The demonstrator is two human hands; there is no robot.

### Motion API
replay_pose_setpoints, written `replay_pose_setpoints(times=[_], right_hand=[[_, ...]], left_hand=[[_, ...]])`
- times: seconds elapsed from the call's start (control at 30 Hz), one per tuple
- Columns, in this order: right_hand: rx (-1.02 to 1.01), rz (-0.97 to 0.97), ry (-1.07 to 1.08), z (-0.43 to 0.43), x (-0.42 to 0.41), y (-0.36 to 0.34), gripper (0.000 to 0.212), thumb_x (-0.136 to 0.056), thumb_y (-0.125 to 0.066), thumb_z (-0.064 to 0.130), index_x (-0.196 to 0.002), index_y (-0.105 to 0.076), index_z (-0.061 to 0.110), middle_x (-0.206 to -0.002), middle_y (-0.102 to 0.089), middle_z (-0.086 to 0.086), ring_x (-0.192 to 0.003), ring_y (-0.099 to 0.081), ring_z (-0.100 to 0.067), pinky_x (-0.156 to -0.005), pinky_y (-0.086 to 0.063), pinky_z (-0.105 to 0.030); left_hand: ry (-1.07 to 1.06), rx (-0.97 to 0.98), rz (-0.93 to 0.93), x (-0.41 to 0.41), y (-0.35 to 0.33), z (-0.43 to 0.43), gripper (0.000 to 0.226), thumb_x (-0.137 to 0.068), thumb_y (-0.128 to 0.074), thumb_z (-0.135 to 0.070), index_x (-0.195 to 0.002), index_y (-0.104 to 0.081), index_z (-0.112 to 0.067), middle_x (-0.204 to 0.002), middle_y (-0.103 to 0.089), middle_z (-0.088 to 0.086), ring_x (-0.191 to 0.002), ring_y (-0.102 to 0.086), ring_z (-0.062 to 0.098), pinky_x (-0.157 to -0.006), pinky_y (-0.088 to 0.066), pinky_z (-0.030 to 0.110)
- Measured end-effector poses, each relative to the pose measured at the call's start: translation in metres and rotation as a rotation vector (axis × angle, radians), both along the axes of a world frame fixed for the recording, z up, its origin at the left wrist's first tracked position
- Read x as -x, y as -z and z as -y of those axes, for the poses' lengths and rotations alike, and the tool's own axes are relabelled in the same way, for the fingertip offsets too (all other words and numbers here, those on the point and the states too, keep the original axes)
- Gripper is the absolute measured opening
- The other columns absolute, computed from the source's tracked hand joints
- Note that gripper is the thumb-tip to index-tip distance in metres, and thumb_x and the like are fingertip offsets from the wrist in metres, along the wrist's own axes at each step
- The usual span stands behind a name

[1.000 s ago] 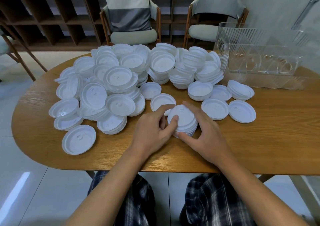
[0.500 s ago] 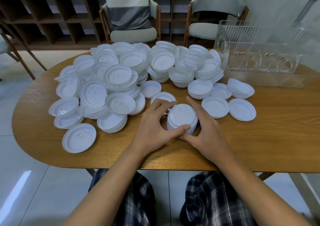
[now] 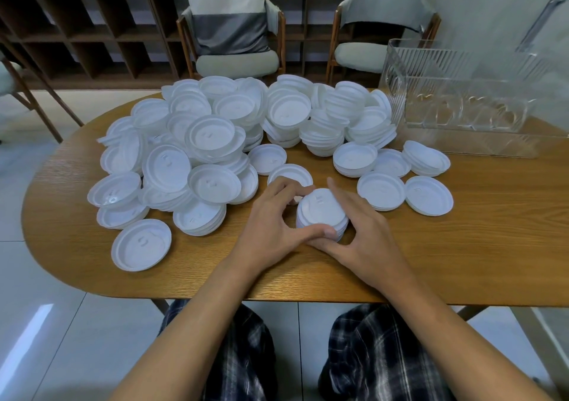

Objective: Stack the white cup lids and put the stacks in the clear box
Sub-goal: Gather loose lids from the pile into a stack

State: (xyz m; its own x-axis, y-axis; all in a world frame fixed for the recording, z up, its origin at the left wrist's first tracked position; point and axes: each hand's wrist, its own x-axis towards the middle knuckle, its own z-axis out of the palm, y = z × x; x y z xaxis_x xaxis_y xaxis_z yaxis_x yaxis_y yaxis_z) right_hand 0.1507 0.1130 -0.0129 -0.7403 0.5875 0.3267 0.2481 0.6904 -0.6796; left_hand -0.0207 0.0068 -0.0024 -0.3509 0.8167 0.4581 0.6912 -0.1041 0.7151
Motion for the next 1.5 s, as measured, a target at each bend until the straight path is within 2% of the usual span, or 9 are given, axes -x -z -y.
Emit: replay_pose_setpoints(times=[0.1,0.27,0.4,0.57,0.73,0.97,1.13,1.3,1.5], right_hand=[[-0.021,-0.004,0.032,0.002,0.000,-0.001,0.098,-0.084,-0.082,0.053,-0.163,-0.032,0.023,-0.147,-0.051,0.010,-0.138,-0.044,-0.001,-0.110,-0.034,-0.010],[-0.033,-0.001,0.111,0.003,-0.002,0.000,0.098,-0.083,-0.085,0.041,-0.163,-0.033,0.018,-0.145,-0.047,0.008,-0.136,-0.040,0.002,-0.105,-0.026,0.000],[-0.028,0.006,0.133,0.000,-0.001,0.003,0.098,-0.082,-0.084,0.041,-0.163,-0.031,0.022,-0.149,-0.045,0.008,-0.140,-0.041,-0.004,-0.105,-0.026,0.000],[0.002,-0.001,0.121,0.001,-0.001,0.001,0.100,-0.083,-0.082,0.041,-0.165,-0.025,0.030,-0.150,-0.046,0.009,-0.142,-0.041,-0.006,-0.109,-0.036,-0.022],[0.000,-0.018,0.111,0.001,0.000,0.000,0.094,-0.083,-0.083,0.039,-0.161,-0.033,0.030,-0.147,-0.048,0.009,-0.140,-0.043,-0.006,-0.110,-0.040,-0.026],[-0.017,-0.012,0.112,0.001,-0.001,0.000,0.089,-0.083,-0.083,0.038,-0.159,-0.037,0.029,-0.147,-0.048,0.010,-0.139,-0.043,-0.003,-0.106,-0.031,-0.007],[-0.023,-0.005,0.112,0.002,0.000,-0.003,0.087,-0.085,-0.082,0.040,-0.159,-0.038,0.028,-0.147,-0.047,0.009,-0.138,-0.043,-0.005,-0.109,-0.038,-0.020],[-0.030,0.004,0.111,0.001,0.000,-0.003,0.085,-0.088,-0.080,0.047,-0.159,-0.038,0.025,-0.151,-0.043,0.012,-0.141,-0.039,-0.002,-0.109,-0.028,-0.009],[-0.016,-0.002,0.108,0.001,0.000,-0.001,0.084,-0.089,-0.076,0.048,-0.160,-0.038,0.025,-0.150,-0.044,0.012,-0.142,-0.040,-0.002,-0.110,-0.027,-0.006]], left_hand=[[-0.076,-0.047,-0.019,0.000,0.002,0.002,0.038,-0.103,-0.058,-0.042,-0.122,-0.075,-0.015,-0.112,-0.065,-0.007,-0.108,-0.061,0.009,-0.092,-0.048,0.024],[-0.287,0.015,-0.194,0.004,0.014,-0.004,0.030,-0.091,-0.067,-0.007,-0.121,-0.073,-0.010,-0.118,-0.071,0.002,-0.111,-0.064,0.019,-0.093,-0.051,0.028],[-0.305,0.103,-0.252,0.004,0.017,-0.006,0.030,-0.089,-0.076,-0.014,-0.118,-0.074,-0.010,-0.118,-0.070,0.001,-0.111,-0.063,0.017,-0.089,-0.053,0.028],[-0.337,0.041,-0.236,0.005,0.017,-0.004,0.011,-0.094,-0.076,-0.013,-0.104,-0.074,-0.010,-0.101,-0.070,-0.002,-0.091,-0.067,0.016,-0.072,-0.057,0.036],[-0.328,0.008,-0.241,0.003,0.015,-0.004,0.007,-0.095,-0.076,-0.016,-0.099,-0.072,-0.012,-0.091,-0.069,-0.002,-0.078,-0.066,0.014,-0.064,-0.056,0.036],[-0.306,0.006,-0.180,0.003,0.013,-0.003,0.015,-0.089,-0.082,-0.013,-0.092,-0.068,-0.012,-0.086,-0.066,-0.003,-0.076,-0.060,0.010,-0.066,-0.054,0.031],[-0.295,-0.048,-0.067,0.003,0.008,-0.001,0.024,-0.084,-0.088,-0.024,-0.089,-0.068,-0.011,-0.083,-0.067,-0.004,-0.079,-0.060,0.007,-0.072,-0.047,0.017],[-0.332,-0.163,0.034,0.003,0.003,0.002,0.029,-0.082,-0.088,-0.032,-0.088,-0.069,-0.010,-0.084,-0.066,-0.005,-0.080,-0.063,0.010,-0.078,-0.051,0.017],[-0.318,-0.198,0.046,0.005,0.002,0.001,0.024,-0.082,-0.089,-0.022,-0.086,-0.068,-0.013,-0.084,-0.064,-0.006,-0.080,-0.061,0.006,-0.074,-0.048,0.015]])
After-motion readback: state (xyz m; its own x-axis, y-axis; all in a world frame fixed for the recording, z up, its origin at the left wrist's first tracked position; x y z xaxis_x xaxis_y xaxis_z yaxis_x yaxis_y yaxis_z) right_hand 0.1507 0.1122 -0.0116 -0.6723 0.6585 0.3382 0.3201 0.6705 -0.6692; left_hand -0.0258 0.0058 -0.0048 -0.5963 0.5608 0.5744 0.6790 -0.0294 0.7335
